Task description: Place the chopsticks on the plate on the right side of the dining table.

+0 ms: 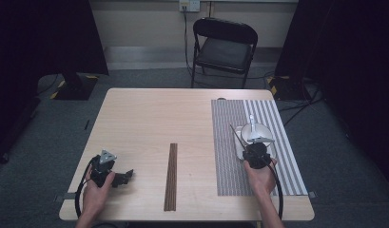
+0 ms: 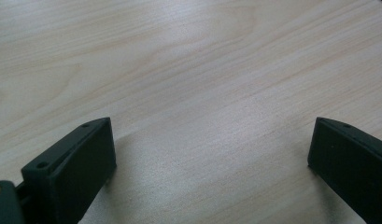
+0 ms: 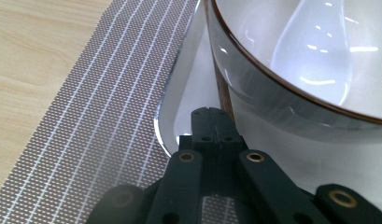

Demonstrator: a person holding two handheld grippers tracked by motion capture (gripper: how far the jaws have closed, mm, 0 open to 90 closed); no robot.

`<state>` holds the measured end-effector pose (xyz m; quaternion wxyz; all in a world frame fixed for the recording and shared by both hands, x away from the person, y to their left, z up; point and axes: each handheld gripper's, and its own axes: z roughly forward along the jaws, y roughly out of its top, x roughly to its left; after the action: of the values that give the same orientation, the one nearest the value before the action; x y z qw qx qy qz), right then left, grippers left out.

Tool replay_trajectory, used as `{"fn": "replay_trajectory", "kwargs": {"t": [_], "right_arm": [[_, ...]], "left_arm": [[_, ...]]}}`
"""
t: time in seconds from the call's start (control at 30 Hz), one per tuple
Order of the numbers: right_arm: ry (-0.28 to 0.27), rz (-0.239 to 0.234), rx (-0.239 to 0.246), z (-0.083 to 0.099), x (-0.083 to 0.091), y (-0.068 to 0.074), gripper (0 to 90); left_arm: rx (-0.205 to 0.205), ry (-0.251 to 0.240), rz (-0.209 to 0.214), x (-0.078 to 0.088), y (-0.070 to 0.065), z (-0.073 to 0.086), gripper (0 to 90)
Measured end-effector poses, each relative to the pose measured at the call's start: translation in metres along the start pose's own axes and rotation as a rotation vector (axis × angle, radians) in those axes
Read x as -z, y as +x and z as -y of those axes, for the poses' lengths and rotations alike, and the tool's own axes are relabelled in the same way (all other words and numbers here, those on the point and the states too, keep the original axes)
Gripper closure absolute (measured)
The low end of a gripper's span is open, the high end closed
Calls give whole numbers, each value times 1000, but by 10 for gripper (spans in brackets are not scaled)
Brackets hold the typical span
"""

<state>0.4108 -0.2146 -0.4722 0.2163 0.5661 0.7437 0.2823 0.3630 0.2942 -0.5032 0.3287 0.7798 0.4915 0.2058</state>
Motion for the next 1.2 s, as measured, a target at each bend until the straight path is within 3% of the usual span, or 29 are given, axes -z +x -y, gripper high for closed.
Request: {"fn": "replay_trajectory", "kwargs": {"t": [0.33,0.53,0.63,0.8,0.87,0.9,0.93,1.0,1.07,1.13,1.2], "right_arm": [[-8,-4,-2,1,4,0,887],[-29,-41,17,-2,8,12,788],[-45,-75,28,-4,9,25,735],[-49,-108,47,-6,10,39,720],[-54,-139,69,-7,10,54,715],[-54,-139,69,-7,10,54,715],[-54,-168,71,-7,10,64,708],[-55,-176,75,-6,10,68,705],[-46,-205,82,0,7,83,686],[-48,-209,88,1,5,85,676],[-41,-237,93,2,1,98,639]], "left_arm": [[0,0,0,0,0,0,3],[0,1,0,0,0,0,3],[0,0,0,0,0,0,3],[0,0,0,0,0,0,3],[0,0,0,0,0,0,3],[0,0,0,0,0,0,3],[1,0,-1,0,0,0,3],[0,1,-1,0,0,0,3],[0,1,-1,0,0,0,3],[0,0,0,0,0,0,3],[0,0,0,0,0,0,3]]}}
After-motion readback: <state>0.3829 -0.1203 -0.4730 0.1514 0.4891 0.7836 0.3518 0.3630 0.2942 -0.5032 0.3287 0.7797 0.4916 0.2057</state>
